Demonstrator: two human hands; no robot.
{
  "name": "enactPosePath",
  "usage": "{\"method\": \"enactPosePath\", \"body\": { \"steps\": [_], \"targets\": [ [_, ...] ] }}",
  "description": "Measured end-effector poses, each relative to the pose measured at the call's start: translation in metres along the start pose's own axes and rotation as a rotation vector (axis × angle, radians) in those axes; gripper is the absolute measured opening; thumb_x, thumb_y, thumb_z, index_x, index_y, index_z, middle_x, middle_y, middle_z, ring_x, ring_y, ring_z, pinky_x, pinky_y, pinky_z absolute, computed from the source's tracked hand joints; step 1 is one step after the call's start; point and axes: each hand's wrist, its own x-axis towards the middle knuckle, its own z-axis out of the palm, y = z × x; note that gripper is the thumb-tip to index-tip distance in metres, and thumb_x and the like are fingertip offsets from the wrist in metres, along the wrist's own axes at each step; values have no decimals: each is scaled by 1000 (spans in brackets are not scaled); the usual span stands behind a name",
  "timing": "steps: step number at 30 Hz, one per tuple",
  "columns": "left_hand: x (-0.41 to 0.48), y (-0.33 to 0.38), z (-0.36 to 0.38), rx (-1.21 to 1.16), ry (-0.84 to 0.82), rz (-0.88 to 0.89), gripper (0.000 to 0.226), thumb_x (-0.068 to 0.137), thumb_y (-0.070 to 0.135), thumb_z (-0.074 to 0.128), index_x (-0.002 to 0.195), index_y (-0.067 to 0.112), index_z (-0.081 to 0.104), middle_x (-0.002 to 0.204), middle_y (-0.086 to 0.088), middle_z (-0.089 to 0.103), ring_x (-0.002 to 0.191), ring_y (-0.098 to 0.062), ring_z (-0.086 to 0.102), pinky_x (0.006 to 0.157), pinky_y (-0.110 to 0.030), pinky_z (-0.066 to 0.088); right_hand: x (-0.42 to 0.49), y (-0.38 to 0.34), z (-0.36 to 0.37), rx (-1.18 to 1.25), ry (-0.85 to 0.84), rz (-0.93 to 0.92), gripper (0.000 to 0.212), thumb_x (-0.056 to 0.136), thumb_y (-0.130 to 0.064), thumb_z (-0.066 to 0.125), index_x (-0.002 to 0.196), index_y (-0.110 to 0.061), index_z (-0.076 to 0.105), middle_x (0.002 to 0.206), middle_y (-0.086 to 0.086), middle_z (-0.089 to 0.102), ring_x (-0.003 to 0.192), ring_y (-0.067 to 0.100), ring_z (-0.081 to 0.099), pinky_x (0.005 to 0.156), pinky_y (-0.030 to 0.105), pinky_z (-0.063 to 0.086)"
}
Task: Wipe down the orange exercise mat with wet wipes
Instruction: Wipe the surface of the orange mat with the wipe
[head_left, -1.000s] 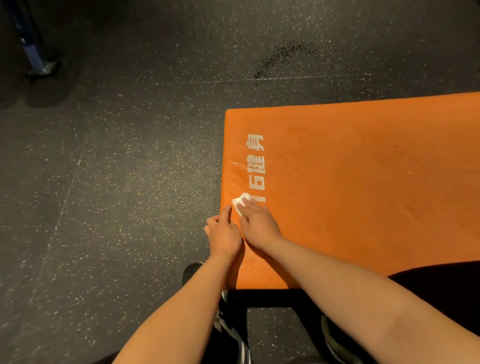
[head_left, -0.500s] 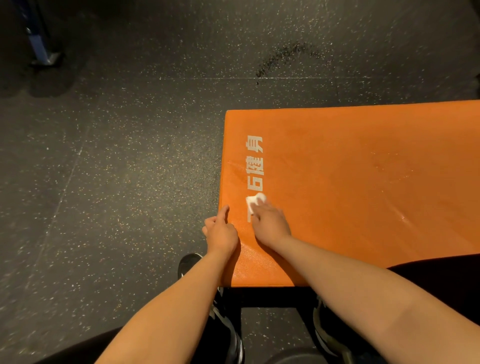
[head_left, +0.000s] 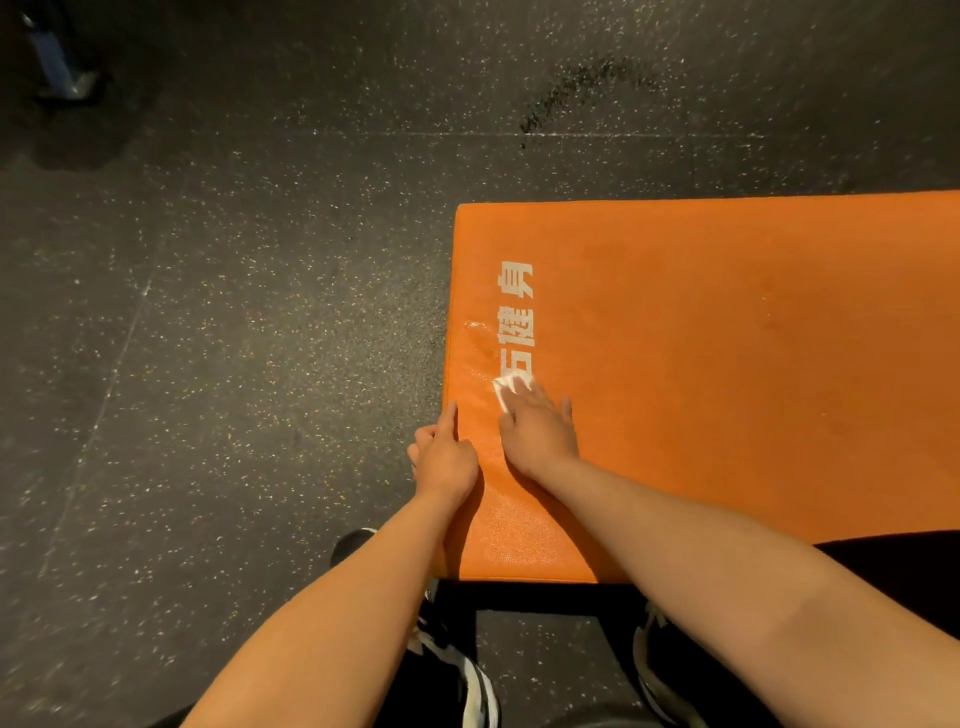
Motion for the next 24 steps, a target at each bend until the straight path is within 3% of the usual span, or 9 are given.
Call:
{"method": "enactPosePath", "body": {
  "steps": [3, 6, 9, 13, 20, 22, 24],
  "targets": [
    [9, -2, 3, -88, 4, -34, 60, 101, 13, 34, 156, 34, 30, 149, -11, 34, 135, -32, 25, 113, -36, 21, 3, -19, 12, -33, -88, -248, 49, 109, -26, 31, 158, -29, 32, 167, -6, 22, 156, 15, 9, 124, 49, -8],
    [23, -1, 5, -119, 34, -44, 58, 101, 12, 31, 155, 33, 32, 151, -11, 36, 139, -32, 24, 115, -39, 20, 21, -12, 13, -131, -87, -348, 51, 109, -28, 31, 160, -32, 25, 168, -9, 18, 156, 15, 6, 123, 52, -8],
    [36, -2, 6, -134, 73, -39, 57, 102, 12, 32, 154, 33, 34, 148, -9, 39, 138, -30, 26, 116, -38, 20, 48, 1, 6, -163, -35, -264, 53, 110, -33, 28, 161, -36, 15, 170, -9, 8, 156, 16, -1, 122, 53, -7],
    [41, -5, 9, -173, 113, -38, 51, 104, 17, 33, 151, 34, 38, 145, -6, 41, 136, -25, 30, 116, -38, 22, 74, -4, -3, -129, 40, -72, 54, 109, -31, 27, 162, -28, 15, 170, -4, 6, 157, 18, -4, 124, 53, -4],
    [44, -5, 12, -167, 133, -7, 51, 103, 12, 35, 149, 30, 42, 150, -7, 44, 137, -26, 31, 115, -36, 22, 45, -4, 10, -44, -56, -410, 48, 108, -26, 37, 156, -30, 37, 165, -8, 28, 155, 15, 14, 126, 50, -1],
    [44, -4, 13, -137, 134, 9, 51, 103, 12, 34, 151, 28, 39, 150, -7, 44, 137, -27, 30, 115, -35, 21, 47, 5, 4, -78, -36, -415, 48, 109, -29, 36, 157, -32, 33, 166, -9, 25, 155, 15, 13, 124, 49, -4],
    [46, -6, 13, -102, 130, 24, 51, 104, 13, 33, 153, 28, 36, 148, -8, 44, 135, -28, 31, 113, -34, 21, 50, 18, -3, -100, 25, -276, 51, 108, -31, 34, 159, -33, 28, 168, -7, 18, 156, 17, 9, 123, 48, -5]
  ]
}}
